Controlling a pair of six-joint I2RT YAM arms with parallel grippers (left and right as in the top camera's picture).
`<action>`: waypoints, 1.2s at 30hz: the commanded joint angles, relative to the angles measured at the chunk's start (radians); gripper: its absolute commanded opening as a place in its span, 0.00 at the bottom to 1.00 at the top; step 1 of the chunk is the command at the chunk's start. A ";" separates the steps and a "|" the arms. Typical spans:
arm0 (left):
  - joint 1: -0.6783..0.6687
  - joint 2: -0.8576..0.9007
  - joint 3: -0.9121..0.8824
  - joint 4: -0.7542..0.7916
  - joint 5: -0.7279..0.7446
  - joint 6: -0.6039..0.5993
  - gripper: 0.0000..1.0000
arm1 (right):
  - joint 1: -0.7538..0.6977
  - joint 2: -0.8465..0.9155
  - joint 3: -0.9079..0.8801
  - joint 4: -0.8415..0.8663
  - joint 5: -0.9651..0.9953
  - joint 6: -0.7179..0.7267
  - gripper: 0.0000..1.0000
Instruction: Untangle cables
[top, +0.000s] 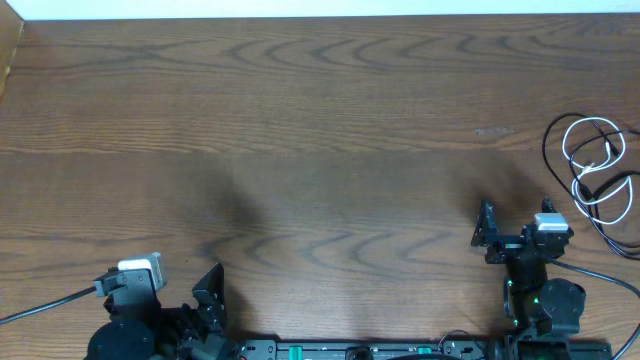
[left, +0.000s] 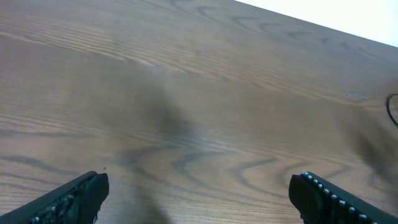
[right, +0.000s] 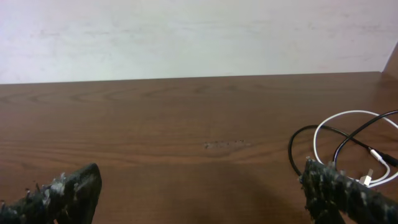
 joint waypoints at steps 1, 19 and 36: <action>-0.003 -0.002 -0.003 0.002 -0.017 0.002 0.98 | 0.007 -0.007 -0.001 -0.004 -0.002 -0.015 0.99; 0.229 -0.037 -0.126 0.074 0.065 0.136 0.98 | 0.007 -0.007 -0.001 -0.005 -0.002 -0.015 0.99; 0.441 -0.309 -0.631 0.645 0.239 0.312 0.98 | 0.007 -0.007 -0.001 -0.005 -0.002 -0.015 0.99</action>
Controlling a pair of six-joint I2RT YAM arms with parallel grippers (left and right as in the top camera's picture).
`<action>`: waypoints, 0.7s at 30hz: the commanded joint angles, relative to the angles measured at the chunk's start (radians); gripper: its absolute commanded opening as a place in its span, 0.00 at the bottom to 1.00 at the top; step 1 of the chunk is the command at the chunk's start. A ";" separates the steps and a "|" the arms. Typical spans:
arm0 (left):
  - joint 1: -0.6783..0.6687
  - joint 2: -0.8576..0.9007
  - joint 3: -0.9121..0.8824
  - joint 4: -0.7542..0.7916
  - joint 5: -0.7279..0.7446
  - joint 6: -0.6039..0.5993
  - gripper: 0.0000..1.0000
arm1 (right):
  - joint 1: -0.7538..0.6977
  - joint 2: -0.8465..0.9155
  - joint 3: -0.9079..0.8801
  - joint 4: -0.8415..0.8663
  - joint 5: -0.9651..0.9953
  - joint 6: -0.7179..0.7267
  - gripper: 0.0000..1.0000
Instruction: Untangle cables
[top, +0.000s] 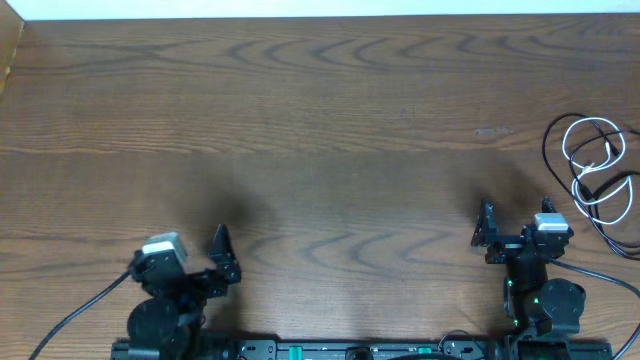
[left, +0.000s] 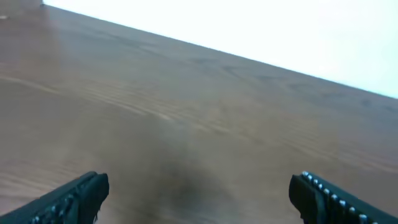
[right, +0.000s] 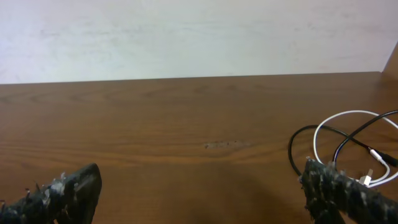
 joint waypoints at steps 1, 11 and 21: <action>0.014 -0.013 -0.077 0.105 0.066 0.072 0.98 | 0.007 -0.007 -0.001 -0.005 -0.003 -0.015 0.99; 0.014 -0.013 -0.296 0.551 0.066 0.154 0.98 | 0.007 -0.007 -0.001 -0.004 -0.003 -0.015 0.99; 0.014 -0.013 -0.441 0.784 0.097 0.267 0.98 | 0.007 -0.007 -0.001 -0.005 -0.003 -0.015 0.99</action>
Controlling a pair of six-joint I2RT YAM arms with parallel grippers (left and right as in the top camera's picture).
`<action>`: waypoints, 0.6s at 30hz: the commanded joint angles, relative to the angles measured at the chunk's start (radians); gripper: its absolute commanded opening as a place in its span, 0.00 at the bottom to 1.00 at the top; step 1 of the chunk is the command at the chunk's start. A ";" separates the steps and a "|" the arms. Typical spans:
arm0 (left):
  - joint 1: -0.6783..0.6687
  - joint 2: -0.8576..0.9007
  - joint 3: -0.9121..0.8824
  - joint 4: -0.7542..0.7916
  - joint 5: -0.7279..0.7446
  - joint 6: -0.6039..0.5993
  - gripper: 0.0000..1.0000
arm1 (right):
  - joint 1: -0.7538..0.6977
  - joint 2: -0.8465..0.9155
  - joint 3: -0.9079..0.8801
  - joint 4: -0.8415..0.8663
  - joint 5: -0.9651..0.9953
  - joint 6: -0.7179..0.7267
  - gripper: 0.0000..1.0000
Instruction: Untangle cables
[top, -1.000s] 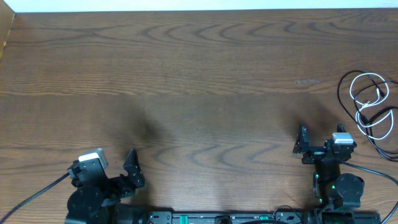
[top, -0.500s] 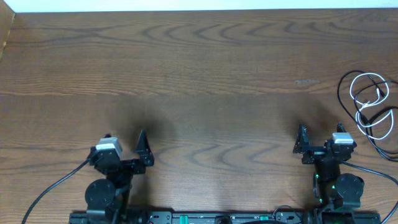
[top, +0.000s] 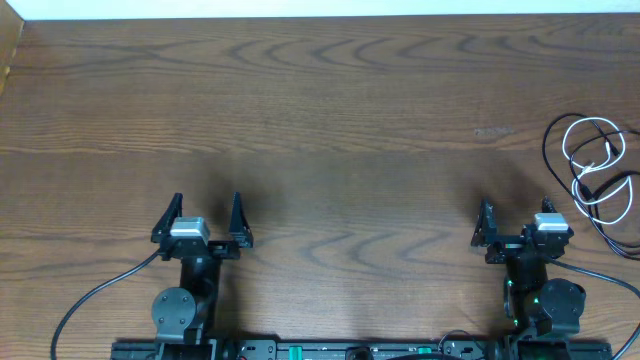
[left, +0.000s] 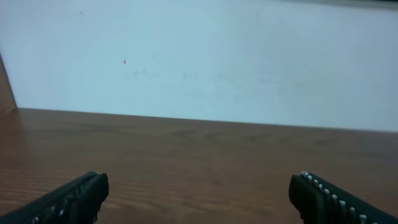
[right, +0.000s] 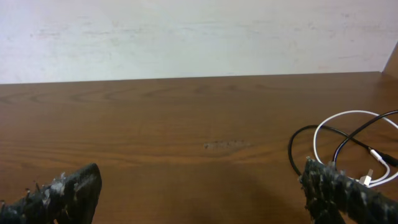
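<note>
A tangle of one white cable (top: 578, 131) and one black cable (top: 546, 145) lies at the table's right edge. In the right wrist view the white cable (right: 339, 117) and the black cable (right: 291, 153) loop just ahead of the right fingertip (right: 329, 186). My right gripper (top: 516, 225) stands open and empty, left of and nearer than the tangle. Far to the left my left gripper (top: 203, 212) is open too, with only bare wood between its fingers (left: 74, 196).
The brown wooden table (top: 320, 120) ends at a pale wall (left: 199, 56) on the far side. A wooden side panel (left: 5, 87) rises at the far left corner. Each arm's own dark lead trails off its base near the front edge.
My left gripper has moved forward and a little to the right, and now points straight at the far wall instead of slanting right. The right gripper and the cables have not moved.
At first my left gripper sat low at the front left edge, turned toward the right. Then it was higher and further in, still slanted. Now it faces the far wall squarely. My right gripper stayed open near the tangle throughout.
</note>
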 joint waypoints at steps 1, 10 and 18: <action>0.003 -0.009 -0.029 -0.011 0.057 0.103 0.98 | 0.007 -0.007 -0.001 -0.004 -0.003 -0.015 0.99; 0.003 -0.009 -0.029 -0.184 0.101 0.163 0.98 | 0.007 -0.007 -0.001 -0.004 -0.003 -0.015 0.99; 0.006 -0.009 -0.029 -0.182 0.101 0.137 0.98 | 0.007 -0.007 -0.001 -0.004 -0.003 -0.015 0.99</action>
